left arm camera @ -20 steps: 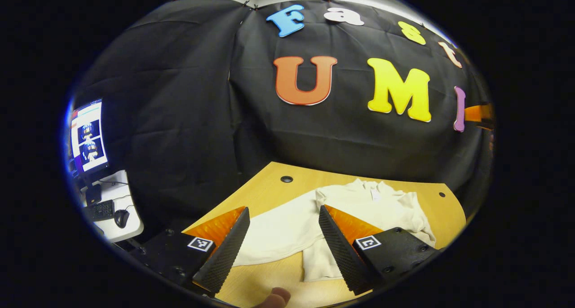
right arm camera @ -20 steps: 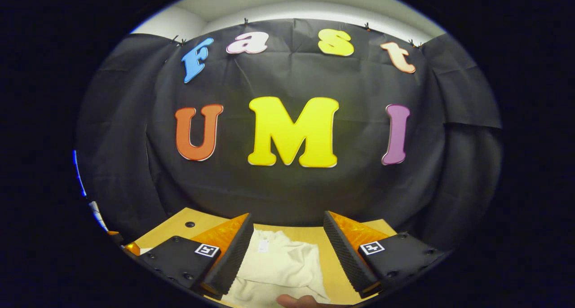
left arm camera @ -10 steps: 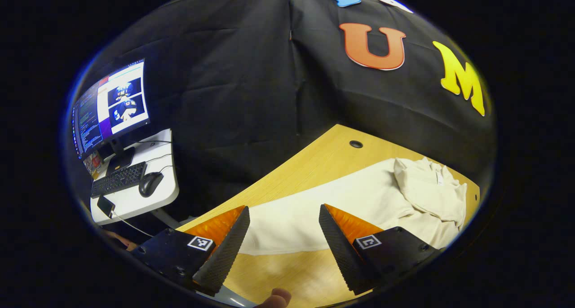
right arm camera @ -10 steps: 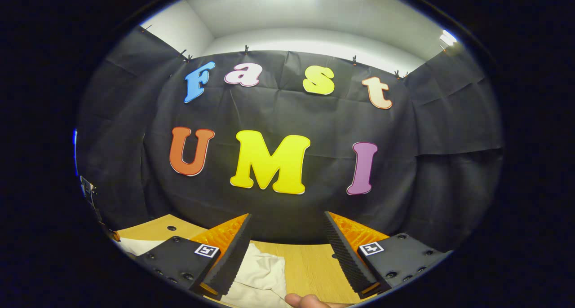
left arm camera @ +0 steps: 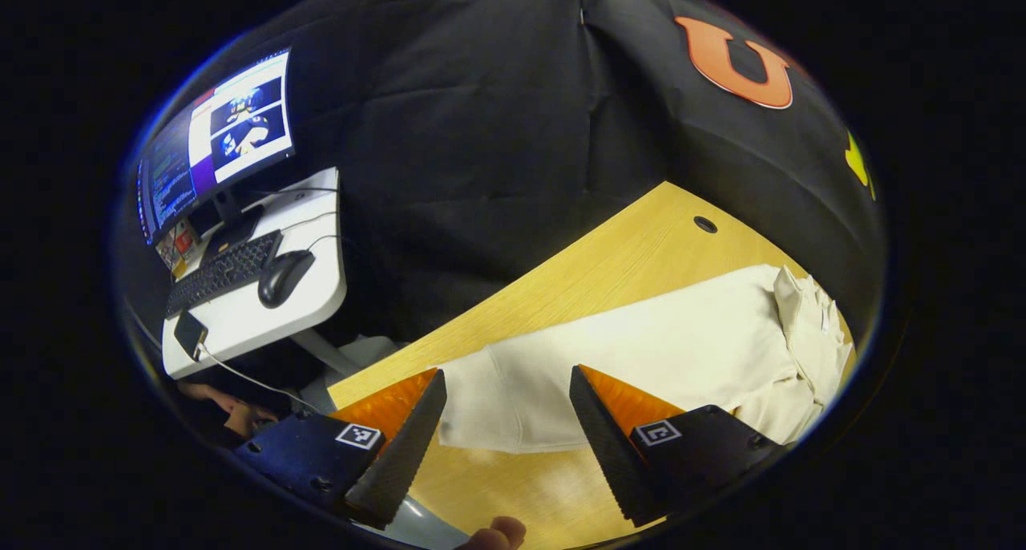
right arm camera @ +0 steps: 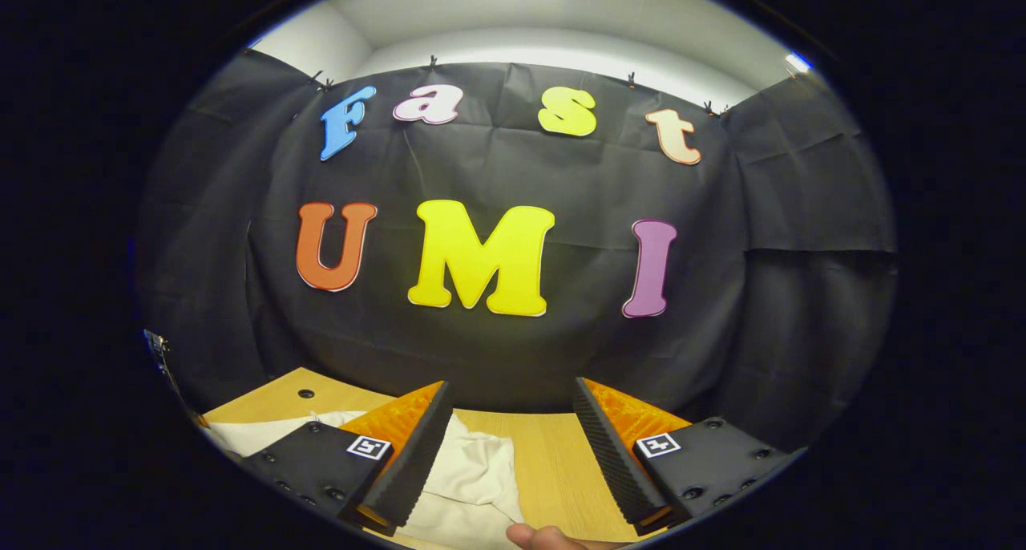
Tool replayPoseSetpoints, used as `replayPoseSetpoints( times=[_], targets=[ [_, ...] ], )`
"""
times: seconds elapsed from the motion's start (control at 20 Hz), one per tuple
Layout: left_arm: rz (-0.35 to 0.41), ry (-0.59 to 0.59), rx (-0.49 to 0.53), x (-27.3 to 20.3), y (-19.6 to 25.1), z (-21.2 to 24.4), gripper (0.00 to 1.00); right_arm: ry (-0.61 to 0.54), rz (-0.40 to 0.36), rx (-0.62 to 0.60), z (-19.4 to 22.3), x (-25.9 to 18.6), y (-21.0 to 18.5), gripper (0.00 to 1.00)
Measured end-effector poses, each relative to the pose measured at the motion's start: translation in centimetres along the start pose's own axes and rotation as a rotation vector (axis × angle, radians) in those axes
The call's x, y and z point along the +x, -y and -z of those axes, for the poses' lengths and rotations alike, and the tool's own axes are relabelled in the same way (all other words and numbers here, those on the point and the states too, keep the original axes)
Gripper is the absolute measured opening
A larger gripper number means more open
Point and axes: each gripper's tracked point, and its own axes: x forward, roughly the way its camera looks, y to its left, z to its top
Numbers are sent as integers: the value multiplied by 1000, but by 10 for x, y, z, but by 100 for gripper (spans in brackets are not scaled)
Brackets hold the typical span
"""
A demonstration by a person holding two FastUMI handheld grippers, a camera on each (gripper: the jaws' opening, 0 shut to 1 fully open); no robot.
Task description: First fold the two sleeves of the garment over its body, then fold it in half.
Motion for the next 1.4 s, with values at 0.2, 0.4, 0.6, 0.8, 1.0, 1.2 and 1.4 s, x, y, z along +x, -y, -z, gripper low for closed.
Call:
replayPoseSetpoints(
  times=[0.2, 0.4, 0.6, 0.8, 1.0, 1.2, 1.4],
  targets=[
    [-35, -82, -151, 14, -20, 7, 99, -5, -63, -15, 1, 1, -34, 94],
    [-93, -215, -230, 28, -41, 26, 100, -21, -115, -48, 5, 2, -64, 95],
    [-96, -319, -168, 38, -41, 33, 97, -52, -159, -75, 15, 1, -88, 95],
    [-115, -448, -161, 41, -41, 36, 100, -88, -171, -90, 28, 0, -94, 95],
    [-102, -541, -162, 41, -40, 36, 99, -117, -164, -90, 37, -1, -88, 95],
    [-80, -556, -133, 41, -33, 34, 82, -136, -156, -69, 44, -3, -77, 95],
    [-92, -515, -163, 45, -26, 31, 63, -154, -147, -54, 51, -4, -67, 95]
  ],
)
